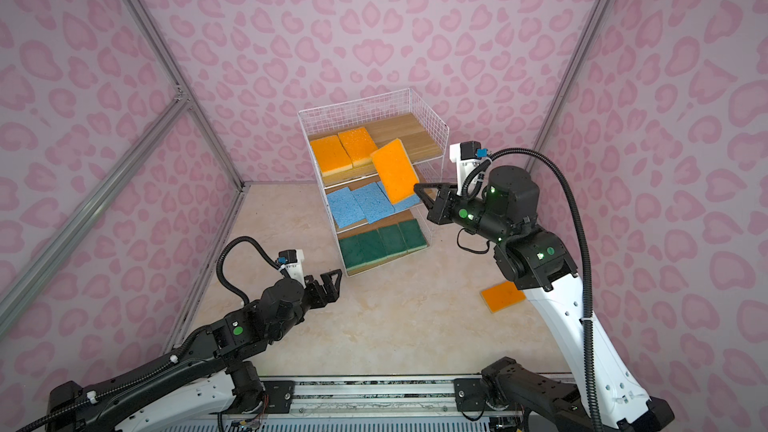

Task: Place and organize the cleaning sponges onto the shelf
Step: 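Carry the sponge to the top shelf with the right gripper while the left withdraws, then lower the orange sponge beside the other orange sponges and open the right gripper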

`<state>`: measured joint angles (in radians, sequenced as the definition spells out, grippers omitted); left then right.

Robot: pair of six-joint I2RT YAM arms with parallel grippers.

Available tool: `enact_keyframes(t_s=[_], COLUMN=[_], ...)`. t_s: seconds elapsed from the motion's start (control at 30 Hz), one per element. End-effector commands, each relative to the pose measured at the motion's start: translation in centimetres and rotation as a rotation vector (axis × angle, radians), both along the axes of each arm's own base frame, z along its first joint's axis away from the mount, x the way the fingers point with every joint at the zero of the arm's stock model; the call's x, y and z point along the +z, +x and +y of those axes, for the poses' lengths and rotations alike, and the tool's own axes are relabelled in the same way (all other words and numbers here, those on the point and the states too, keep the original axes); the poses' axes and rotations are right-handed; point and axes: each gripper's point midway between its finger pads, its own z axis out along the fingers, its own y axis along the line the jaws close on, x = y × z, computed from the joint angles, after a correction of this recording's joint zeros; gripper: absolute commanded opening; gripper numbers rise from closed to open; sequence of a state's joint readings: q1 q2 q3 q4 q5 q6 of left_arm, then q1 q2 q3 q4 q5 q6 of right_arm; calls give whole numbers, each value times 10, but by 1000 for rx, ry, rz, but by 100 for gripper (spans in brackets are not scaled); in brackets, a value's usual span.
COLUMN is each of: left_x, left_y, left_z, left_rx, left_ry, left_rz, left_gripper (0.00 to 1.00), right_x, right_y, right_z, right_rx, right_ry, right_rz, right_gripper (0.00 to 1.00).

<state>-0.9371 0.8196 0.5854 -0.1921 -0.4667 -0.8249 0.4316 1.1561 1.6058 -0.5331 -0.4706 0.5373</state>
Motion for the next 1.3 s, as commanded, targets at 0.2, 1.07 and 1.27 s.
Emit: enact_keyframes(t_s=[0.2,1.07,1.27], left_x=[15,1,1], left_y=[2,0,0], left_z=[0,10,12], left_rx=[-23,-11,-4], left_ry=[10,44,39], left_rz=[-65,-64,-64], left_gripper=[97,97,97], right_x=[30,4,-7], right_y=[45,146,149], right_z=[2,25,29], right_rx=[-47,-77,-45], right_ry=[-143,-212,-202], right_rz=[-47,19,49], right_gripper=[0,0,0])
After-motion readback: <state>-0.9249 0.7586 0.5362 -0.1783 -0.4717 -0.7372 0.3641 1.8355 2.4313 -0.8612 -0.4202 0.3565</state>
